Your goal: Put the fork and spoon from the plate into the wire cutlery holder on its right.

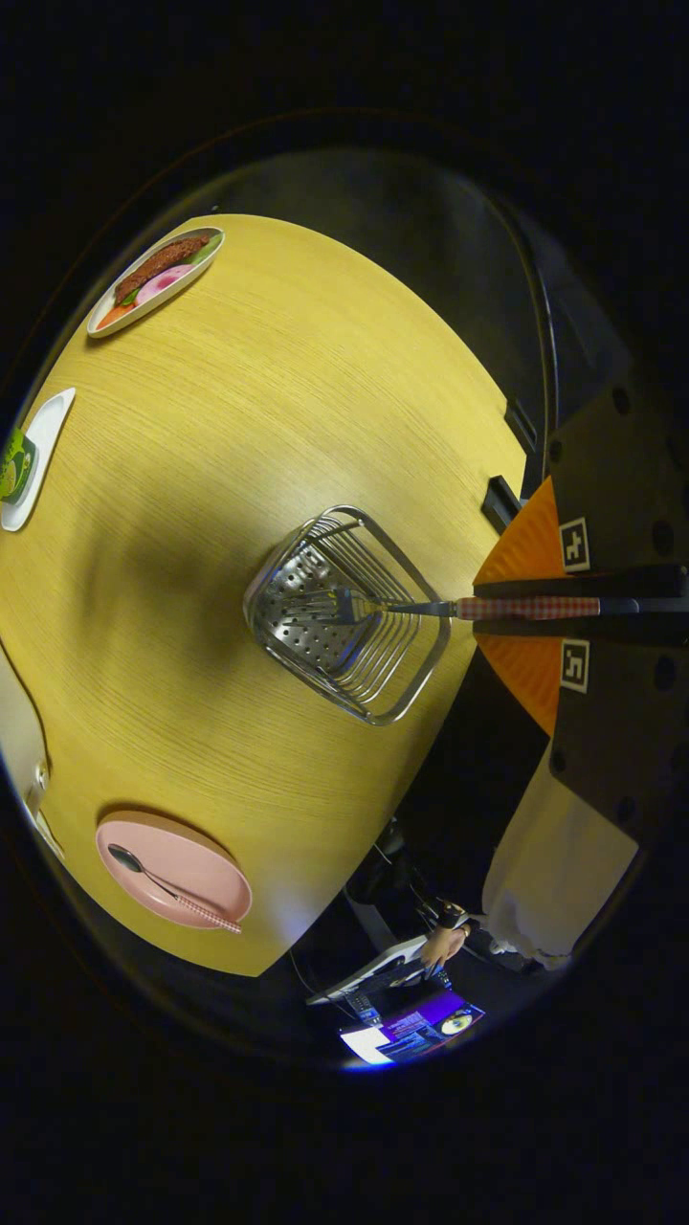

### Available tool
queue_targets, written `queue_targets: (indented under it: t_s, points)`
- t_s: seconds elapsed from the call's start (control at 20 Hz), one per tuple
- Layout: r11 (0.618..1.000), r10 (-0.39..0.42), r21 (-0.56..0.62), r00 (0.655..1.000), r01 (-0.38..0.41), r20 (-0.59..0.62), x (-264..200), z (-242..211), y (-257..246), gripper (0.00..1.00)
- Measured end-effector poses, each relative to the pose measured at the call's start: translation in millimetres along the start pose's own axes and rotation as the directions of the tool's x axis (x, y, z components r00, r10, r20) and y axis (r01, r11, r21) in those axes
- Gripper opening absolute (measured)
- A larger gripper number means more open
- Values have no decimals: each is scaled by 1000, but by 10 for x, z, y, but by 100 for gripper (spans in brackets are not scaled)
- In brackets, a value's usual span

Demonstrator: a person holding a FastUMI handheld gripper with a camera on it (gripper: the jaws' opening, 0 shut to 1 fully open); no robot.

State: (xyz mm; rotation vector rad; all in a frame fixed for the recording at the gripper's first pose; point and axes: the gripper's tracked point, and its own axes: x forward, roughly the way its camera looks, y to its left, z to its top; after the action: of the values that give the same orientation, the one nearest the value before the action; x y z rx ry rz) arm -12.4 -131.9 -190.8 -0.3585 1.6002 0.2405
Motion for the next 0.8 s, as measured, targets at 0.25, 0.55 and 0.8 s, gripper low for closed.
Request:
queue_targets:
  t_s: [0.25,0.55,0.8]
  points:
    - [999,35,26,998,-37,60,-94,215,81,25]
    - [992,100,54,967,-115,235,-397,353,195,87]
    - [981,123,86,901,-174,417,-700,317,268,100]
